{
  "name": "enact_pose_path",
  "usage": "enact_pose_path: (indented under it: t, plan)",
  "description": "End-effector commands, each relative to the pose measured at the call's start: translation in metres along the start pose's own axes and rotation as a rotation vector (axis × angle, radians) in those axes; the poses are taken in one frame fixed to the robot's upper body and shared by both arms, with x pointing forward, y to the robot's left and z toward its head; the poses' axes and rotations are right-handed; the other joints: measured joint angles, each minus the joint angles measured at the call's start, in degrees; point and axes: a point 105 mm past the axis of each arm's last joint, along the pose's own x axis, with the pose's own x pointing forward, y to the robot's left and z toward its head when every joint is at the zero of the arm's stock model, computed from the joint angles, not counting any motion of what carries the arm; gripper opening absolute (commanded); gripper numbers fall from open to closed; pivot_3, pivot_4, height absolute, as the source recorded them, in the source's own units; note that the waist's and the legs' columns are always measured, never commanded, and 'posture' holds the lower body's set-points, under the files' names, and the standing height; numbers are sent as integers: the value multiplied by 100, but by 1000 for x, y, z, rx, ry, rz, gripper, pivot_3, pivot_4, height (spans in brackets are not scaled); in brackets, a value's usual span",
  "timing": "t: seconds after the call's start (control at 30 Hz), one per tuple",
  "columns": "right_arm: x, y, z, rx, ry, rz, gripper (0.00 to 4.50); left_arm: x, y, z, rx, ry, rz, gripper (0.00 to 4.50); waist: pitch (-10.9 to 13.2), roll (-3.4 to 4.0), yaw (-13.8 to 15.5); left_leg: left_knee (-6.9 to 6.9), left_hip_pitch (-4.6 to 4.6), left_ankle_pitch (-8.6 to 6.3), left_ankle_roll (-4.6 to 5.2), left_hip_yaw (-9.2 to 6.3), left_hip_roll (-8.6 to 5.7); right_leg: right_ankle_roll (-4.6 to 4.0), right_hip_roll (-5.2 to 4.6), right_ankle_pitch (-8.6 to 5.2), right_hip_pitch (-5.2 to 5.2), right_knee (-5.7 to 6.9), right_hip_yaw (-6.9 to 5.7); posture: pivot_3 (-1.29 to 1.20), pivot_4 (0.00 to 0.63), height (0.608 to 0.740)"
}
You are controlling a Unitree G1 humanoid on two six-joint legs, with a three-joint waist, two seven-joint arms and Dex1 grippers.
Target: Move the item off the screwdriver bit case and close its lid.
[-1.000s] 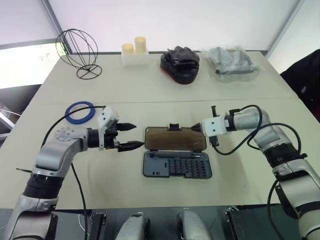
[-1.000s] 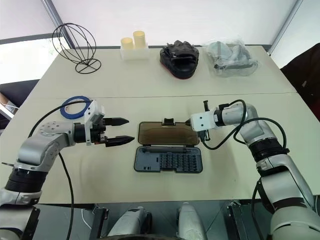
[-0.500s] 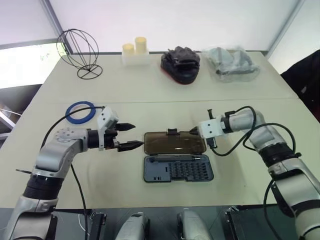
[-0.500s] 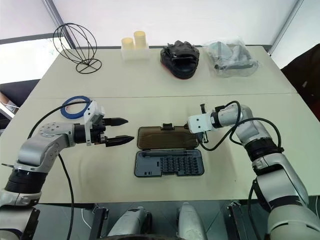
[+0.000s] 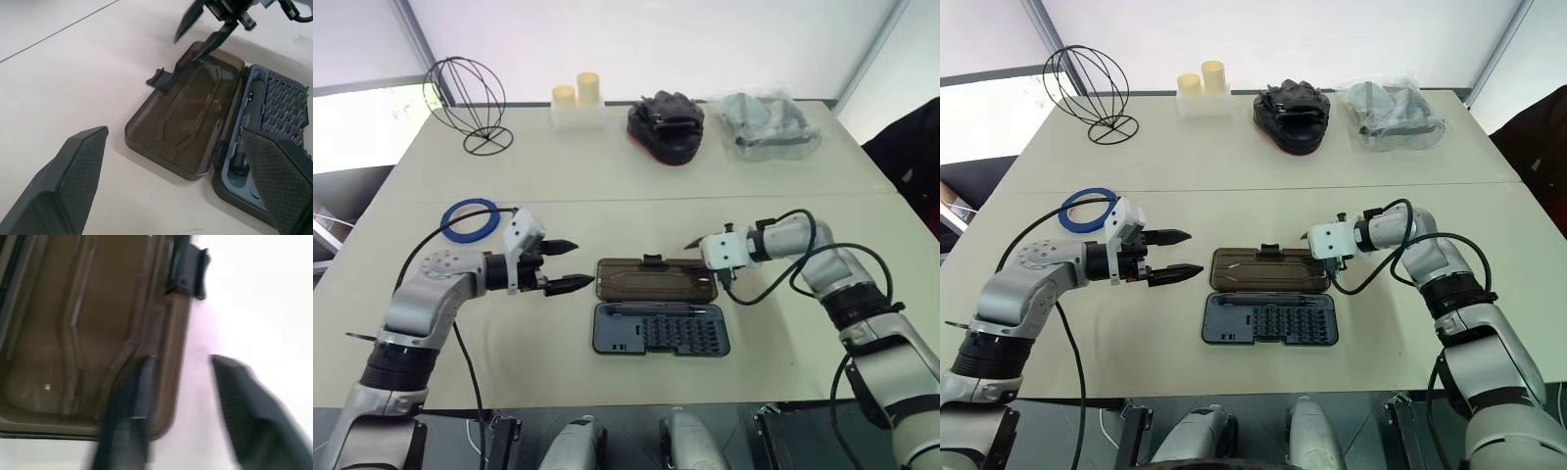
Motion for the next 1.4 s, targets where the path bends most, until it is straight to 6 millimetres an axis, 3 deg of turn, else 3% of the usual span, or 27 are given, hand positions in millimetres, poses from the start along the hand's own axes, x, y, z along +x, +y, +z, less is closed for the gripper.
enact_pose_path:
  t: [0.03,0.07,0.23,0.47,0.57,0.7,0.83,1.0,1.2,1.4]
  plan:
    - [-8,-6,-2,-9,34,-25,4038,-3,3,5,21,-26,24,4500,0,0,3,0,0,0,0,0,0,0,0,0,0,0,0,0,150,740]
    - [-15,-15,0,-7,35,-66,4450,-5,4,6,13,-35,34,4500,0,0,5,0,0,0,0,0,0,0,0,0,1,0,0,0,150,740]
    - [-62,-58,21,192,-53,-321,4450,-13,18,19,-64,-132,106,4500,2,3,5,2,-8,0,0,1,-1,0,-2,0,-8,1,1,0,150,740]
    - [-102,-51,54,698,-320,-463,4450,-24,38,29,-76,-168,176,4500,1,2,61,1,-8,0,0,-5,-1,0,-4,0,-3,0,0,0,150,740]
    - [-105,-34,68,816,-371,-459,4450,-22,47,31,-64,-157,188,4500,1,2,131,3,-9,0,0,-4,-1,0,-4,0,-4,1,1,0,150,740]
    - [-103,-16,70,863,-327,-467,4450,-14,42,32,-72,-166,153,4500,1,2,157,3,-9,0,1,-1,-4,0,-7,0,-4,2,3,0,150,740]
    - [-105,-14,64,888,-302,-508,4450,-3,40,37,-76,-176,131,4500,1,1,175,6,-9,0,1,0,-6,0,-9,0,-3,3,3,0,150,740]
    - [-109,-15,58,899,-283,-541,4450,5,44,62,-82,-243,131,4500,2,-2,162,7,-9,0,1,1,-6,0,-9,0,-3,4,3,0,150,740]
    - [-109,-14,50,901,-263,-559,4450,5,21,81,10,-224,54,4500,2,-2,130,2,-8,0,1,4,-4,0,-8,0,-8,8,4,0,150,740]
    - [-106,-14,41,878,-223,-543,4450,-2,-4,58,86,-79,-37,4500,3,-1,131,1,-8,0,1,5,-4,0,-8,0,-8,7,6,0,150,740]
